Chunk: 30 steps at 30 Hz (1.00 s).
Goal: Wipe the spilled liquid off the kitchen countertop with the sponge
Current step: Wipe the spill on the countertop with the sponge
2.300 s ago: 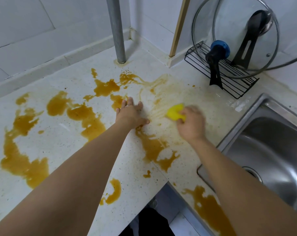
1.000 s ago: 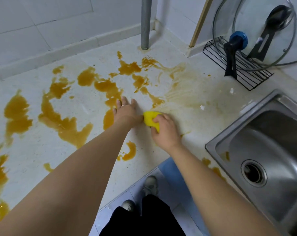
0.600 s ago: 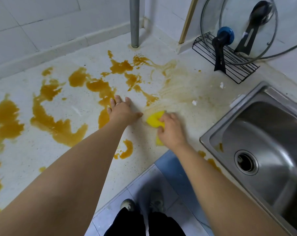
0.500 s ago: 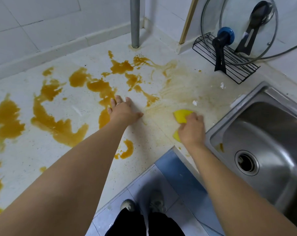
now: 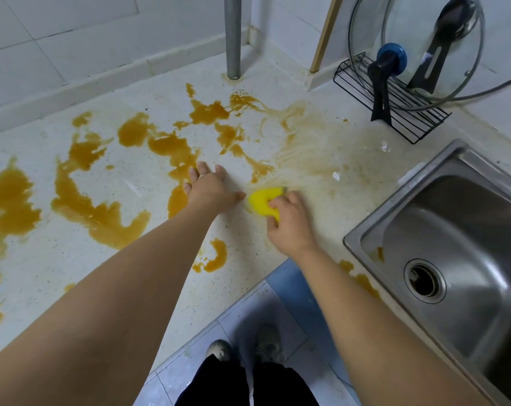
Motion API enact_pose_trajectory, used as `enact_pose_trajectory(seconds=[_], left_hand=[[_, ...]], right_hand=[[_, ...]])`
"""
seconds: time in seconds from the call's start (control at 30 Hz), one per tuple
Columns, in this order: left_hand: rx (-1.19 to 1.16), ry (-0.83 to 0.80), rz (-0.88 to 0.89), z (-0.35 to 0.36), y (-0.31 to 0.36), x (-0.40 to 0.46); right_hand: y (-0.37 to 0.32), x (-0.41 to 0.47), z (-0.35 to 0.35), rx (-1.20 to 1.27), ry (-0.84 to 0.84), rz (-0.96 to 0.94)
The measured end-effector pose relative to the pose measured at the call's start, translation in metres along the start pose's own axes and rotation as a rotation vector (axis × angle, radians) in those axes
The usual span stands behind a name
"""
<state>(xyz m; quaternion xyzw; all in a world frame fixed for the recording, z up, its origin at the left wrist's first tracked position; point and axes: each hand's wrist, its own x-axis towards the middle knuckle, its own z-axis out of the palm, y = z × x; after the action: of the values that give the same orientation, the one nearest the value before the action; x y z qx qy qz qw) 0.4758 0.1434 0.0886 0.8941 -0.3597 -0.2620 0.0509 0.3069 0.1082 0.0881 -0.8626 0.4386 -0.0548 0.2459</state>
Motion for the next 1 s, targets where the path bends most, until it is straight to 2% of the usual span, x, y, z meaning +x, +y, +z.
enact_pose_trajectory(seconds=[0.07,0.2,0.23,0.33,0.4,0.47,0.53,0.57,0.6,0.7,0.73,0.77,0.87,0.9,1.0], left_hand=[[0.002,0.008,-0.004,-0.001,0.001,0.000],[-0.025,-0.006,-0.010,-0.001,0.002,0.002],[-0.029,-0.001,-0.018,-0.003,0.003,0.005],[-0.015,-0.010,-0.045,-0.009,0.006,0.013],[-0.022,-0.014,-0.061,-0.013,0.007,0.020],[-0.061,-0.002,-0.074,-0.020,0.006,0.028],[-0.110,0.014,-0.073,-0.024,0.007,0.034],[-0.115,0.024,-0.068,-0.026,0.009,0.036],[-0.116,0.030,-0.077,-0.026,0.010,0.039],[-0.111,0.027,-0.114,-0.024,0.015,0.043],[-0.099,0.027,-0.113,-0.023,0.015,0.044],[-0.093,0.021,-0.107,-0.022,0.012,0.044],[-0.097,0.013,-0.096,-0.024,0.010,0.042],[-0.104,0.012,-0.104,-0.024,0.010,0.042],[-0.107,-0.003,-0.125,-0.025,0.014,0.042]], right_hand=[[0.002,0.011,-0.004,0.001,-0.016,-0.076],[0.032,0.041,-0.025,-0.083,0.168,0.184],[0.023,0.045,-0.022,-0.045,0.169,0.169],[-0.016,0.050,0.003,0.072,-0.001,-0.135],[-0.016,0.066,0.005,0.067,0.011,-0.193],[0.003,0.092,-0.004,0.027,0.133,-0.122],[0.020,0.109,-0.014,-0.021,0.234,0.098],[0.019,0.113,-0.015,-0.020,0.251,0.145],[0.009,0.115,-0.013,0.007,0.223,0.110],[-0.017,0.104,0.007,0.095,0.061,-0.243],[-0.015,0.109,0.007,0.079,0.071,-0.298],[-0.010,0.119,0.001,0.041,0.112,-0.264],[0.012,0.146,-0.019,-0.054,0.201,0.084],[0.008,0.145,-0.021,-0.059,0.179,0.094],[-0.025,0.121,-0.002,0.037,-0.013,-0.254]])
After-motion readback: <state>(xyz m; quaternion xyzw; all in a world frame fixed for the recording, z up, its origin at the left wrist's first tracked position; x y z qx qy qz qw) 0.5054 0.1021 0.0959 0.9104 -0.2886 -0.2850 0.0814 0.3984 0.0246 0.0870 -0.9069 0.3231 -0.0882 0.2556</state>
